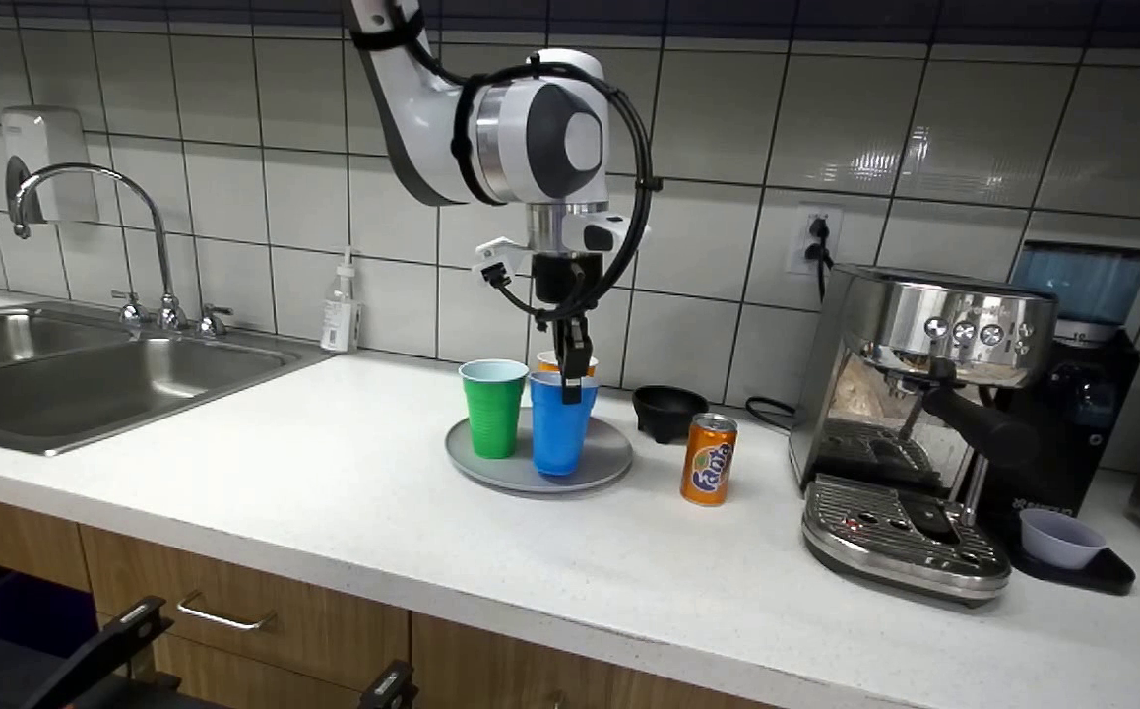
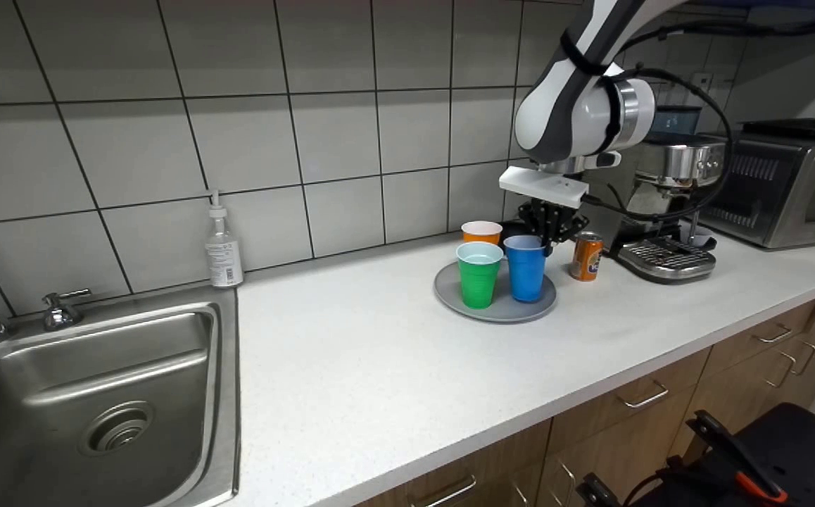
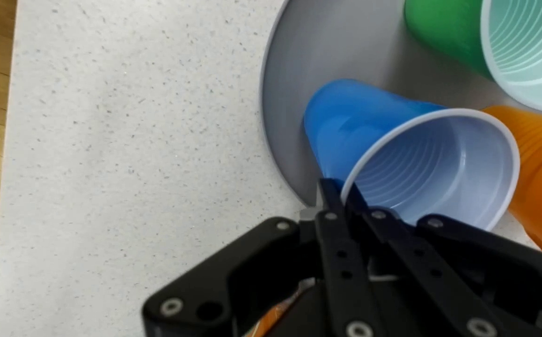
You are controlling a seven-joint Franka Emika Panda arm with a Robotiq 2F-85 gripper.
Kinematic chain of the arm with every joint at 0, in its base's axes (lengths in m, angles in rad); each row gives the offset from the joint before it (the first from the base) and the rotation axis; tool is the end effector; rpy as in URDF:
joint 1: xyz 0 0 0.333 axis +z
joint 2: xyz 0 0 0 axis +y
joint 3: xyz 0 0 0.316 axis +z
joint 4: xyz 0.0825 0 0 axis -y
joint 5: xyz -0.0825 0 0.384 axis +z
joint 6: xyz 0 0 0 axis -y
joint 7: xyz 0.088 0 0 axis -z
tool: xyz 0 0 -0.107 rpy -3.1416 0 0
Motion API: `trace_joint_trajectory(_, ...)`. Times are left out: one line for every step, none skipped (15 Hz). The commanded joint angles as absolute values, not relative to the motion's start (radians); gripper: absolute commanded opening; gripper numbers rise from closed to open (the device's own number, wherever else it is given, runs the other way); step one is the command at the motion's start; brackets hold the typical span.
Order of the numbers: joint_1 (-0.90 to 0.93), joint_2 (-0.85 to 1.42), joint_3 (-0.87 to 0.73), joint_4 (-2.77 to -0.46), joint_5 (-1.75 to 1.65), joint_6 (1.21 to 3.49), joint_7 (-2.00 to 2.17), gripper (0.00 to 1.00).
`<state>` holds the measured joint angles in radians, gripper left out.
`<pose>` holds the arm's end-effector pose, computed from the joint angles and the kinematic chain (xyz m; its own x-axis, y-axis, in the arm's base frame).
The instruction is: Put the cups on the grey plate.
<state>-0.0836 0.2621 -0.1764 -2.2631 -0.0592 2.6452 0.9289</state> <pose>0.5331 -0.1404 0.2576 0.4198 -0.8974 0.1358 -0.9019 -0.4293 -0.0485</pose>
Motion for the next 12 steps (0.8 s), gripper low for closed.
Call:
trace_joint_trajectory(-0.076,0.306,-0.177,-2.211,-0.017,2.632,0.887,0.01)
trace_joint_trajectory(-0.074,0.312,-0.177,-2.206,-0.011,2.631,0.884,0.01)
trace_joint_trajectory(-0.073,0.316,-0.177,-2.202,-0.006,2.630,0.881,0.14)
trace_joint_trajectory(-0.070,0.315,-0.180,-2.202,-0.006,2.635,0.881,0.32)
trace_joint_trajectory(-0.069,0.313,-0.180,-2.202,-0.002,2.636,0.877,0.38)
trace_joint_trajectory(-0.070,0.305,-0.180,-2.205,0.002,2.639,0.874,0.44)
trace_joint_trajectory(-0.071,0.300,-0.180,-2.208,0.004,2.642,0.872,0.52)
trace_joint_trajectory(-0.071,0.292,-0.180,-2.213,0.007,2.645,0.869,0.59)
trace_joint_trajectory(-0.071,0.285,-0.180,-2.217,0.010,2.649,0.867,0.67)
trace_joint_trajectory(-0.071,0.278,-0.181,-2.221,0.011,2.653,0.865,0.74)
trace_joint_trajectory(-0.072,0.271,-0.181,-2.226,0.015,2.656,0.862,0.83)
trace_joint_trajectory(-0.074,0.262,-0.180,-2.233,0.019,2.661,0.859,0.89)
